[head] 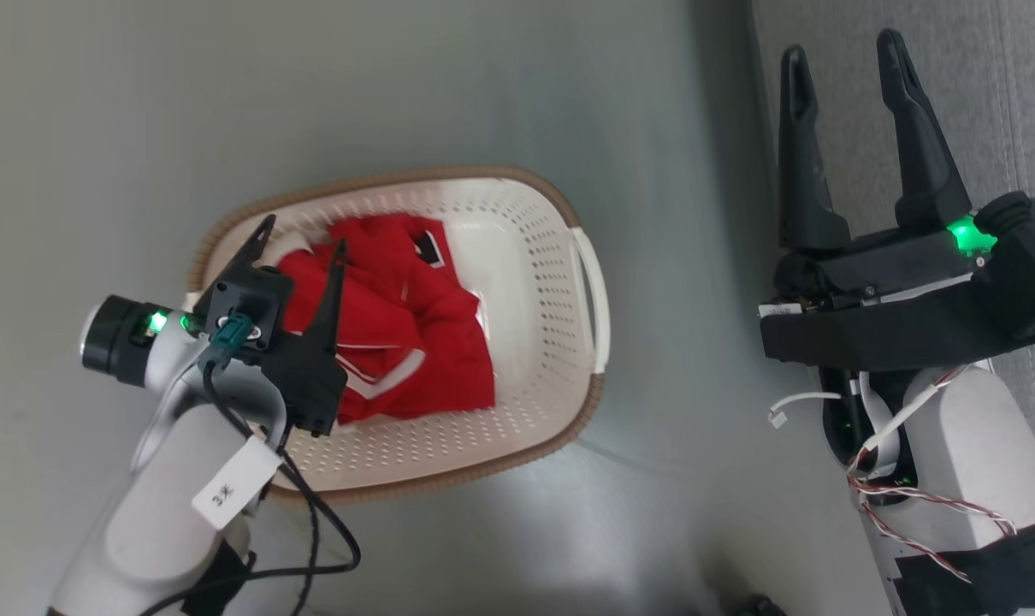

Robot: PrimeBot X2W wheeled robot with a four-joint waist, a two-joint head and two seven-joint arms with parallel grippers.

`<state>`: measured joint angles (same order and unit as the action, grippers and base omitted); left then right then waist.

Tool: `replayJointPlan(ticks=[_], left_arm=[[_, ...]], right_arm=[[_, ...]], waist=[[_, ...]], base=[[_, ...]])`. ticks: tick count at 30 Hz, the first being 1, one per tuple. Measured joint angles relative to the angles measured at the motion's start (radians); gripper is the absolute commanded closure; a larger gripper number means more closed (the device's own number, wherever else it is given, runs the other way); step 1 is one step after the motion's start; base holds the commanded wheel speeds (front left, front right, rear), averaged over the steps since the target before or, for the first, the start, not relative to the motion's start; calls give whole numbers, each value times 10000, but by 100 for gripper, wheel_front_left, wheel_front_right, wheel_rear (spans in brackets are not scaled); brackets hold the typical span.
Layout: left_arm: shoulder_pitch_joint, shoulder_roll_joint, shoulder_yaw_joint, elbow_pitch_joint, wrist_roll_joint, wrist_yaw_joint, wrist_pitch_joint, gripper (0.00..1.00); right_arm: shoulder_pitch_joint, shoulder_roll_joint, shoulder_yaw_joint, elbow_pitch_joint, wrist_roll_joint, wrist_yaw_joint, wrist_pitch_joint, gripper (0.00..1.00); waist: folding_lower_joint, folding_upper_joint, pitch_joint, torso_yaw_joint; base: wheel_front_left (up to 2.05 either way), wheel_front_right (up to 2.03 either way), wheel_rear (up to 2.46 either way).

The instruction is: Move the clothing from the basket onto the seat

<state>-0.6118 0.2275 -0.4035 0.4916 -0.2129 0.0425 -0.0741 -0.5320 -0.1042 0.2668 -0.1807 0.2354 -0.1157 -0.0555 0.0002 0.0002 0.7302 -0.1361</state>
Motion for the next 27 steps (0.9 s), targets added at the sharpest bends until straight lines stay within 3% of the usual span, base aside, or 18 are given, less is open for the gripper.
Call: replayJointPlan(ticks=[14,27], left_arm=[[-1366,491,-790,2029,989,-617,654,0],[-1849,575,-1162,3799,1181,-1043,1672,0]], right_arm=[[-637,282,368,399,123,0,-614,0],[-741,385,658,924,372,0,-1118,0]], waist=[[-1,0,1667,-1369],[-3,-1,2108,-1934]], base=[[0,0,0],[0,0,0]])
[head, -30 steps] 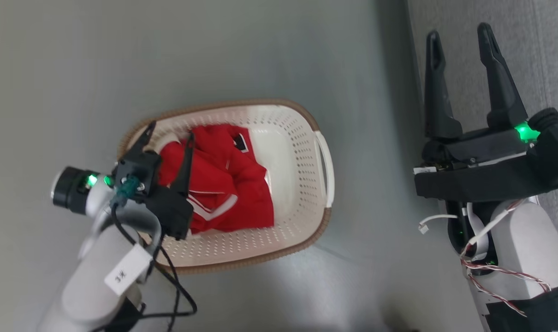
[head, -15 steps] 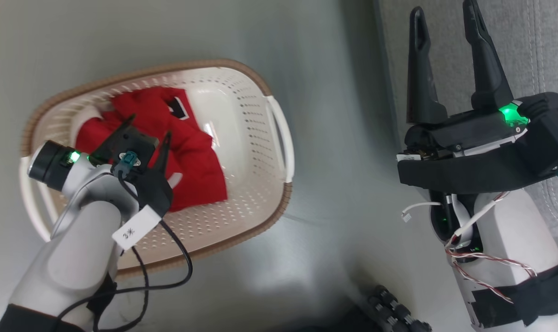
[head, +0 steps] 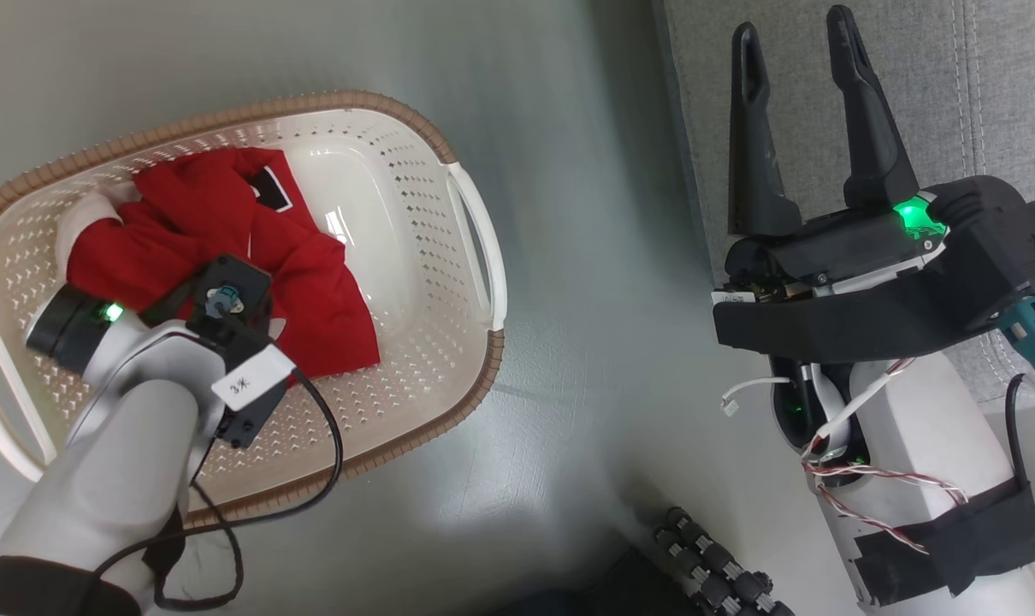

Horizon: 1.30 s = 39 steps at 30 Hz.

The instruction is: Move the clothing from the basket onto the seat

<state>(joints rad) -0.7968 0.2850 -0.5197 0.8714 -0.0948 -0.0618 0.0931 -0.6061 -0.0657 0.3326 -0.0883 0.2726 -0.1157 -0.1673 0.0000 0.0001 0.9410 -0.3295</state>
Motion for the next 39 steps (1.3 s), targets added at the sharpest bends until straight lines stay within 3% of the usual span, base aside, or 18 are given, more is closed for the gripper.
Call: replayJointPlan(ticks=[11,13,14,29,39], left_arm=[[-461,-61,42,1114,40,284,800,0],[-559,-92,46,1262,42,368,826,82],[-598,-100,50,1290,42,393,826,100],[-657,-761,412,1860,-299,629,284,100],[-288,-1444,1241,1919,-1325,631,-1045,100]], right_arm=[[-92,36,217,165,90,-2,-278,0],[-198,36,232,207,100,-2,-288,0],[-222,38,240,215,102,-2,-305,0],[-344,17,159,648,100,0,-485,0],[-344,-408,8,1116,77,29,-556,0]], waist=[[0,0,117,-101],[1,0,128,-106],[0,0,130,-105],[0,-2,-192,229],[0,-2,-926,795]], base=[[0,0,0],[0,0,0],[0,0,0],[0,0,0],[0,0,0]])
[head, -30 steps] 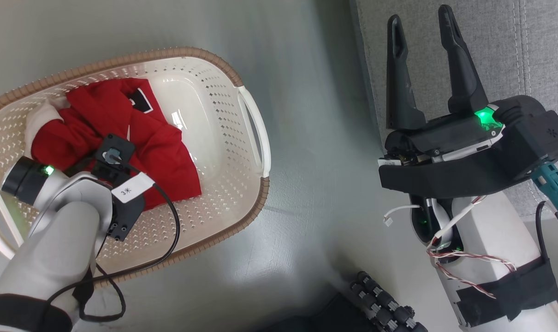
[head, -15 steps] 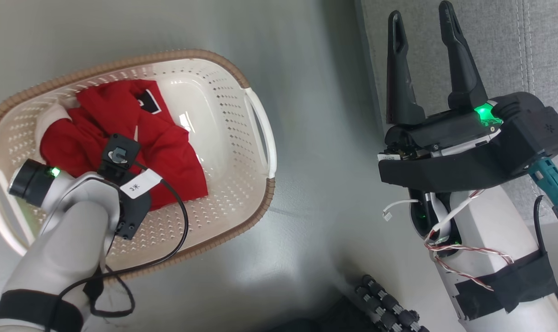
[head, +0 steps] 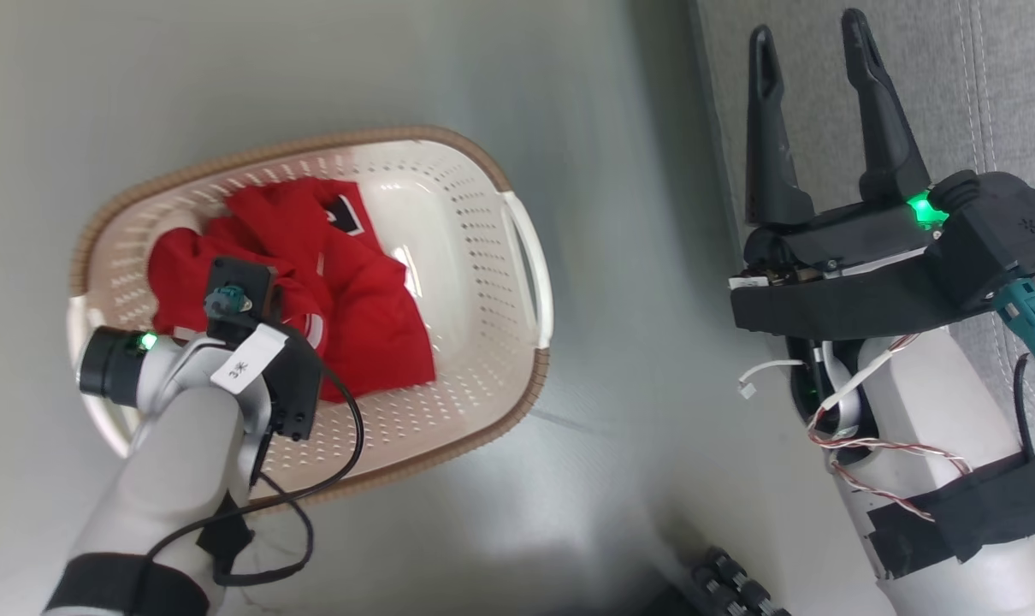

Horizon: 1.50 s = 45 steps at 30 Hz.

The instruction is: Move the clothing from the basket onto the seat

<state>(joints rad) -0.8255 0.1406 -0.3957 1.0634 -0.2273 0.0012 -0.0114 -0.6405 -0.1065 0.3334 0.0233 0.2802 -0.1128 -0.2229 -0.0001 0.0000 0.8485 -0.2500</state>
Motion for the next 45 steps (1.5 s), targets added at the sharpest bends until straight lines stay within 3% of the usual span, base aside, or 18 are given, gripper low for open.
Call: replayJointPlan(ticks=[9,18,29,45], left_arm=[[291,-541,633,-23,-817,-67,-997,100],[795,-596,1197,-67,-1446,-336,-2021,100],[1379,-788,1661,-474,-2054,-608,-2301,100],[2544,-828,1559,-1770,-1948,-803,-2380,100]], right_arm=[[377,-401,-82,431,-69,90,-2,0],[681,-529,-96,1039,-40,249,15,0],[1561,-748,-192,2025,326,397,96,0],[2906,-936,-299,2688,562,428,121,0]], waist=[[0,0,-758,562],[-1,0,-1919,1284],[-2,0,-3551,1945],[-2,-1,-5695,2477]], base=[[0,0,0],[0,0,0],[0,0,0],[0,0,0]])
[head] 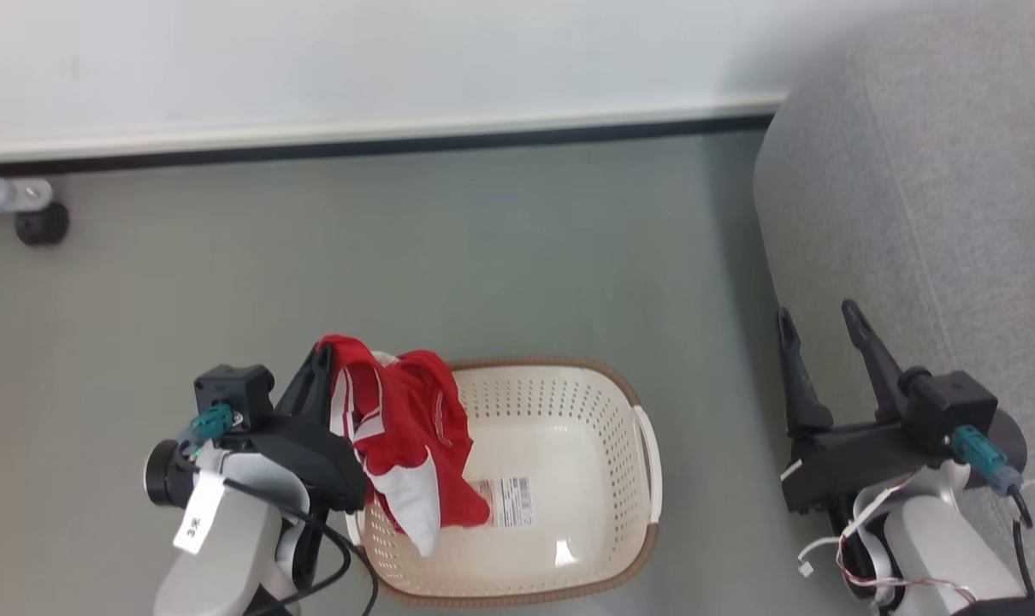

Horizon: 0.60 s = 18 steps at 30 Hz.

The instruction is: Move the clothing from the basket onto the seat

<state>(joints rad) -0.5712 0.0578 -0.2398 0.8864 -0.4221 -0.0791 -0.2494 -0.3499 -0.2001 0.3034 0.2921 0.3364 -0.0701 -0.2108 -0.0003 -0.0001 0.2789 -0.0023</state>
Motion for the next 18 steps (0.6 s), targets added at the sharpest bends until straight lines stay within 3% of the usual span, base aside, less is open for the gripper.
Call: replayJointPlan(ticks=[18], left_arm=[[1600,-4,10,-2063,75,10,-2,100]], right_arm=[[1283,-25,-29,-105,334,-10,165,0]], waist=[[2,1,-1692,281]], base=[[0,0,0]])
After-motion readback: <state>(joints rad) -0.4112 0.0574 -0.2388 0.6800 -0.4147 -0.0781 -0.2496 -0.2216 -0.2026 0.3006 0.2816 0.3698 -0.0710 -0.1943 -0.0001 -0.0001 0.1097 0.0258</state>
